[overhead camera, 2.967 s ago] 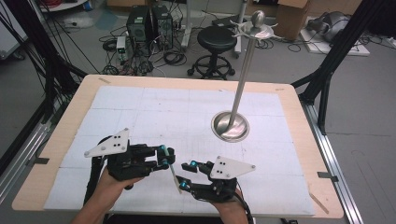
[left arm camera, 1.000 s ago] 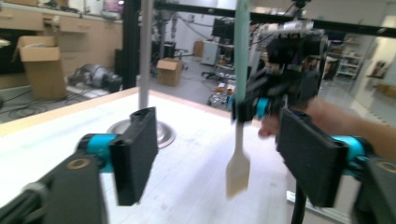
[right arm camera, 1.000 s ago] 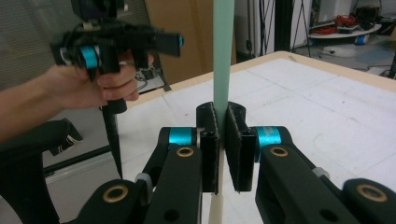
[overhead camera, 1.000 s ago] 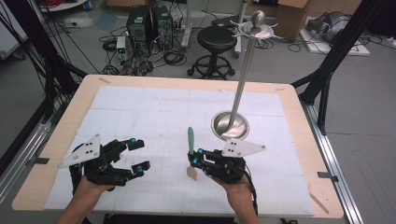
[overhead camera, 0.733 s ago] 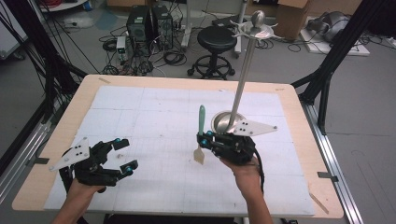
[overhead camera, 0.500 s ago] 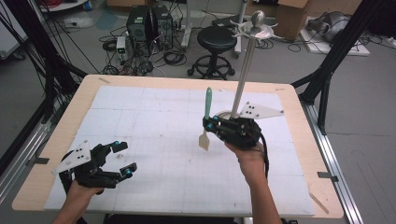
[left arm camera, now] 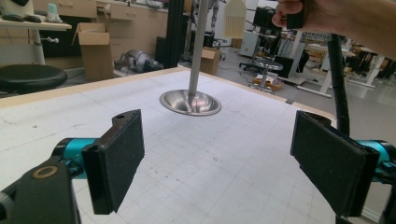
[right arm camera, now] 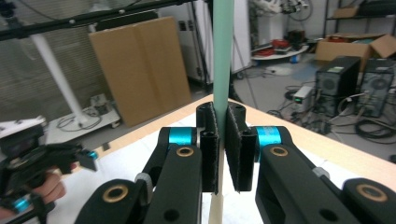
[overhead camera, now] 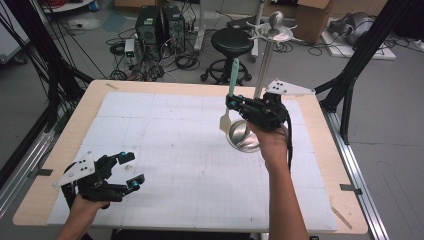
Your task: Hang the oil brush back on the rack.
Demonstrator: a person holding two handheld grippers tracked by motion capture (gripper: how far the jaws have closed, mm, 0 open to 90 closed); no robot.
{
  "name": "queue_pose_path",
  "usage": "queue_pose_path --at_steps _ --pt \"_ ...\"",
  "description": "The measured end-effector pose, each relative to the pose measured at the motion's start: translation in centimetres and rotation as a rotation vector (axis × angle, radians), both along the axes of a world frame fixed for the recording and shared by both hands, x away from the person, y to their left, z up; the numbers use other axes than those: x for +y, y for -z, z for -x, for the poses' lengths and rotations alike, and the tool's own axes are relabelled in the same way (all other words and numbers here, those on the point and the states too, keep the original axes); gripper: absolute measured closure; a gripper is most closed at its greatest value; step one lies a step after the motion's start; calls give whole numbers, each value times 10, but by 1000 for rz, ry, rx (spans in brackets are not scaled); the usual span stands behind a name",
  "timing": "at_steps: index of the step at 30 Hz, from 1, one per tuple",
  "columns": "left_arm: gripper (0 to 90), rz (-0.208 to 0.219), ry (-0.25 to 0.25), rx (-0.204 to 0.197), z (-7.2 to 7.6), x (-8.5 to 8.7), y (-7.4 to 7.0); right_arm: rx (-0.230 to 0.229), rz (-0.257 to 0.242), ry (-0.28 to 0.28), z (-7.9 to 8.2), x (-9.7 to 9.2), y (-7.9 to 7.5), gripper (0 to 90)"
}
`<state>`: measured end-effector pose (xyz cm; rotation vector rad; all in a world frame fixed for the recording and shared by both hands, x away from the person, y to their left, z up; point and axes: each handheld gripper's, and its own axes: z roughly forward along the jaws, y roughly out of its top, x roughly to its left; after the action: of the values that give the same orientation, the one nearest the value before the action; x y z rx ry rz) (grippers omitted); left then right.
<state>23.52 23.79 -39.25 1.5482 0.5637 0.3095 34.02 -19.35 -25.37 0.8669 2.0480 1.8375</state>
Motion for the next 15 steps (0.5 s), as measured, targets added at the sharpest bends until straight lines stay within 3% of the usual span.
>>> queue_pose_path --at_steps 15 --pt "181 12 11 9 2 1 2 17 -10 104 -22 1 -27 845"
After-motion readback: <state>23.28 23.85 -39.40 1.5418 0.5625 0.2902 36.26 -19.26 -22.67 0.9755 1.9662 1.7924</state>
